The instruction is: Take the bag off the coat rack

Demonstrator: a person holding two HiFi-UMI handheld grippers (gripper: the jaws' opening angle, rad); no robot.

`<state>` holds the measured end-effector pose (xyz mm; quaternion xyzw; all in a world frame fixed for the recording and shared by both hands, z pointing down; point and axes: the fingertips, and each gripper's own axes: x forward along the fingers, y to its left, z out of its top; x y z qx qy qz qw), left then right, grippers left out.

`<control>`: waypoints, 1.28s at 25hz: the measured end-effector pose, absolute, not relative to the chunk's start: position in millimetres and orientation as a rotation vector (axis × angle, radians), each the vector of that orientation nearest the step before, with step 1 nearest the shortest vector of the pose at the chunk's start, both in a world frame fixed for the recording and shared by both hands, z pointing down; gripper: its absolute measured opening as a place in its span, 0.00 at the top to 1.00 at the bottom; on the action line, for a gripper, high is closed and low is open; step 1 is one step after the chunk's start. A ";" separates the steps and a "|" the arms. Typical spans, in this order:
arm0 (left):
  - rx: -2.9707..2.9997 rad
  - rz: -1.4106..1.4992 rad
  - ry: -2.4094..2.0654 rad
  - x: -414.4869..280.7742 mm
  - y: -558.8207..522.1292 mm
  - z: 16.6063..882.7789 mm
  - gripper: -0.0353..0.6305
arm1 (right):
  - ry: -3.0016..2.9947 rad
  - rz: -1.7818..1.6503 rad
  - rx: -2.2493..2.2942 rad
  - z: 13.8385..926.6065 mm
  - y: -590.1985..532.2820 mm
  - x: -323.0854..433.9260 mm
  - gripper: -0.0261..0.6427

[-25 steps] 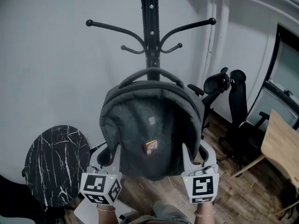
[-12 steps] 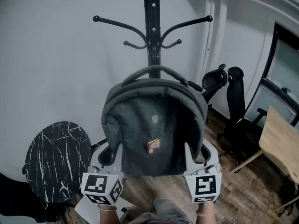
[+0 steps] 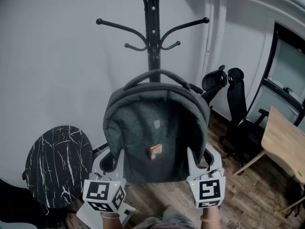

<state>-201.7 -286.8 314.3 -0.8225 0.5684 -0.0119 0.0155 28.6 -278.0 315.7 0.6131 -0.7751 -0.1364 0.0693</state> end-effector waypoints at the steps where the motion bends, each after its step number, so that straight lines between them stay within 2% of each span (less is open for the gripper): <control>1: -2.559 -0.033 1.768 -200.8 -284.5 314.4 0.85 | -2.329 -0.409 1.844 316.1 -276.0 29.8 0.80; 32: -2.470 -0.014 1.915 -157.7 -196.7 312.6 0.85 | -2.413 -0.422 1.747 312.0 -209.0 72.3 0.80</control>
